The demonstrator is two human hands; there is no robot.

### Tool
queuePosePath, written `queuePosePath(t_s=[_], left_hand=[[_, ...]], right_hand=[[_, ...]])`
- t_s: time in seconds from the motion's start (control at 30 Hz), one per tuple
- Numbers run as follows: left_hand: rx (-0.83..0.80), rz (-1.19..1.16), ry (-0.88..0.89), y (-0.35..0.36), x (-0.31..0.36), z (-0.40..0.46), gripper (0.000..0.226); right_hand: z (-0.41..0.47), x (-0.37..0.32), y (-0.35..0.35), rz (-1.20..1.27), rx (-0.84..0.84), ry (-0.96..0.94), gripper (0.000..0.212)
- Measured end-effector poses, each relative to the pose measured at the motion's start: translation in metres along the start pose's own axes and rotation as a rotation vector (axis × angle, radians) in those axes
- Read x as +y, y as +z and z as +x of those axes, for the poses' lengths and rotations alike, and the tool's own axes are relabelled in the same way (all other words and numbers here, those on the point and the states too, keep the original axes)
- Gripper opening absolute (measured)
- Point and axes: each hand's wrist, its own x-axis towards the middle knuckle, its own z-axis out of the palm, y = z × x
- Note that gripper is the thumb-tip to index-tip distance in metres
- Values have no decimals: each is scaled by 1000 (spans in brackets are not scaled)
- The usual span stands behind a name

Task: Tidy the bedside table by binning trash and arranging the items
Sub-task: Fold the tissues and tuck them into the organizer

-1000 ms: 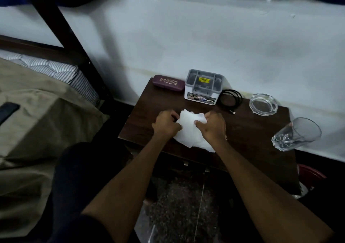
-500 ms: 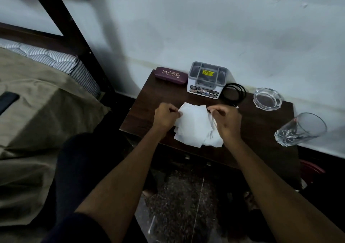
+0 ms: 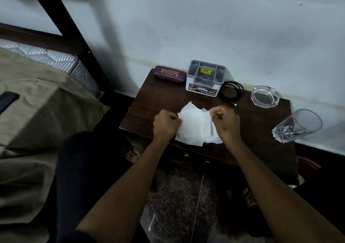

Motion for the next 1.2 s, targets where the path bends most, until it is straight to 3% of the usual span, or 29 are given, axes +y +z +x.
queuePosePath(t_s=[0.1, 0.33, 0.43, 0.53, 0.6, 0.77, 0.9, 1.03, 1.13, 1.2], left_hand=[[-20, 76, 0, -3, 4, -5, 15], [-36, 167, -36, -14, 12, -1, 15], [-79, 173, -5, -11, 12, -2, 12], [-77, 177, 12, -9, 8, -3, 19], [-81, 168, 21, -8, 3, 1, 24], [-71, 108, 43, -9, -5, 9, 3], [-85, 33, 51, -10, -5, 10, 9], [-183, -149, 82, -13, 2, 7, 11], [-305, -271, 104, -16, 7, 4, 25], [-354, -278, 98, -17, 6, 4, 25]], right_hand=[[1, 4, 0, -80, -38, -29, 30], [4, 1, 8, -216, -165, -192, 28], [3, -2, 19, -402, -200, -163, 42], [3, 2, 22, -405, -207, -118, 39], [5, 8, 19, -335, -173, -91, 30], [13, 19, 3, -128, -52, -63, 16], [20, 9, -29, 230, 45, 112, 15], [26, -14, -69, 799, -182, 189, 35], [28, -24, -83, 880, -431, 129, 44], [28, -26, -81, 781, -588, 124, 46]])
